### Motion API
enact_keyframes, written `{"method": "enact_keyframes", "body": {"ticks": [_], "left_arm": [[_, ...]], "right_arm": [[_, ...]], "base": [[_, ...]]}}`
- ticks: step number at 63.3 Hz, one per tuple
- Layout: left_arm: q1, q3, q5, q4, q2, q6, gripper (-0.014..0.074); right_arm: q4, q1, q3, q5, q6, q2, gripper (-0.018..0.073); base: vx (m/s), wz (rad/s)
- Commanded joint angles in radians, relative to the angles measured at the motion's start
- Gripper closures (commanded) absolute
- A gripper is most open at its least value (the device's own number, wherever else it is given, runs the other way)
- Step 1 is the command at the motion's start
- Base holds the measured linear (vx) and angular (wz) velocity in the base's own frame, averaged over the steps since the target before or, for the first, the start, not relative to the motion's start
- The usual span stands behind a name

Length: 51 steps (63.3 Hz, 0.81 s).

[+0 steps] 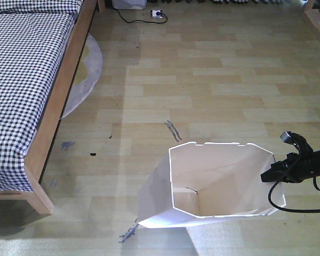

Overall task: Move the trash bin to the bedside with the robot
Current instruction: 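Drive forward carrying the bin toward the bed and curtains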

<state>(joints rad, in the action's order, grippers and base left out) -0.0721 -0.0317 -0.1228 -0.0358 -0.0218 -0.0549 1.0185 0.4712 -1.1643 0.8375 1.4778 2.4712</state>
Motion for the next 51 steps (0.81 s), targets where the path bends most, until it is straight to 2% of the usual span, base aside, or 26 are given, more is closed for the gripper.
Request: {"method": "enact_keyframes", "body": {"ticks": [1, 51], "left_arm": [[0.003, 0.024, 0.072, 0.002, -0.005, -0.004, 0.0603], [0.003, 0.024, 0.072, 0.002, -0.005, -0.004, 0.0603]], "right_arm": [[0.091, 0.001, -0.007, 0.248, -0.001, -0.075, 0.0564], [0.091, 0.001, -0.007, 0.247, -0.001, -0.075, 0.0564]], "base": [[0.25, 0.08], [0.27, -0.05]]}}
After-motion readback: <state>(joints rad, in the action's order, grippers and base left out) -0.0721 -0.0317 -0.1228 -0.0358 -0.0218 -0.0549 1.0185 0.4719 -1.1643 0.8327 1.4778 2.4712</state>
